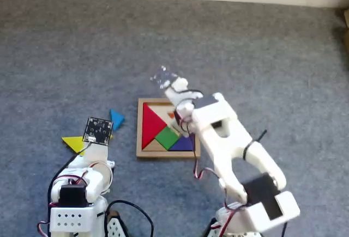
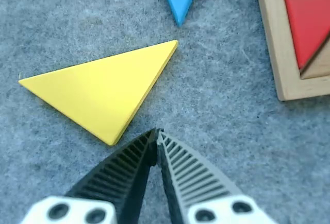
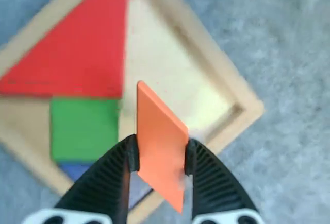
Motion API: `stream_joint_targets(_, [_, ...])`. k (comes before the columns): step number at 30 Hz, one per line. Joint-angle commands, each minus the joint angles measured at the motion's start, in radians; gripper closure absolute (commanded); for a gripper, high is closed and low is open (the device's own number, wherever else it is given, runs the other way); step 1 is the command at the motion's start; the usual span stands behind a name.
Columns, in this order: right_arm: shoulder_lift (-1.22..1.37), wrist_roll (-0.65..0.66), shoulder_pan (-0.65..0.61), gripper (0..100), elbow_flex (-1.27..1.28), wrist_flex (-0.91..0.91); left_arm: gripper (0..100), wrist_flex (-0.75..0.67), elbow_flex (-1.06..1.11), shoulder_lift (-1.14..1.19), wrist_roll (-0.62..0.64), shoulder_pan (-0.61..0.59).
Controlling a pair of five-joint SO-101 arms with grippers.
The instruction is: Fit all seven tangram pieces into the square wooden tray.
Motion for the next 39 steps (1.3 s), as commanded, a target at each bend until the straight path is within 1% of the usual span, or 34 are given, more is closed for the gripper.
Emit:
stream_joint_targets(1, [0.048, -0.170, 0.035, 99.1, -0.191, -0.027, 99, 0.011, 0.022, -0.035, -0.012, -0.013])
stream_joint_targets(5, [0.056, -0.338, 0.036, 99.1, -0.254, -0.025, 99, 0.011, 0.022, -0.035, -0.012, -0.013])
stream_joint_targets(9, [0.059, -0.465, 0.036, 99.1, -0.272, -0.025, 99, 0.011, 0.022, -0.035, -0.012, -0.013])
stream_joint_targets(13, [0.061, -0.560, 0.036, 99.1, -0.268, -0.010, 99, 0.011, 0.022, -0.035, -0.012, -0.013])
stream_joint_targets(17, [0.054, -0.646, 0.038, 99.1, -0.275, 0.105, 99, 0.011, 0.022, -0.035, -0.012, -0.013])
stream_joint_targets(21, [0.050, -0.713, 0.101, 99.1, -0.297, 0.170, 99, 0.011, 0.022, -0.035, -0.012, -0.013])
stream_joint_targets(27, [0.064, -0.709, 0.271, 99.1, -0.302, 0.174, 99, 0.011, 0.022, -0.035, -0.012, -0.013])
stream_joint_targets(30, [0.130, -0.634, 0.315, 98.8, -0.302, 0.173, 99, 0.011, 0.022, -0.035, -0.012, -0.013])
stream_joint_targets(34, [0.236, -0.598, 0.351, 98.3, -0.374, 0.183, 99, 0.011, 0.022, -0.035, -0.012, -0.013])
stream_joint_targets(36, [0.266, -0.603, 0.361, 95.0, -0.420, 0.232, 99, 0.011, 0.022, -0.035, -0.012, -0.013])
stream_joint_targets(39, [0.283, -0.605, 0.357, 85.7, -0.486, 0.354, 99, 0.011, 0.022, -0.035, -0.012, -0.013])
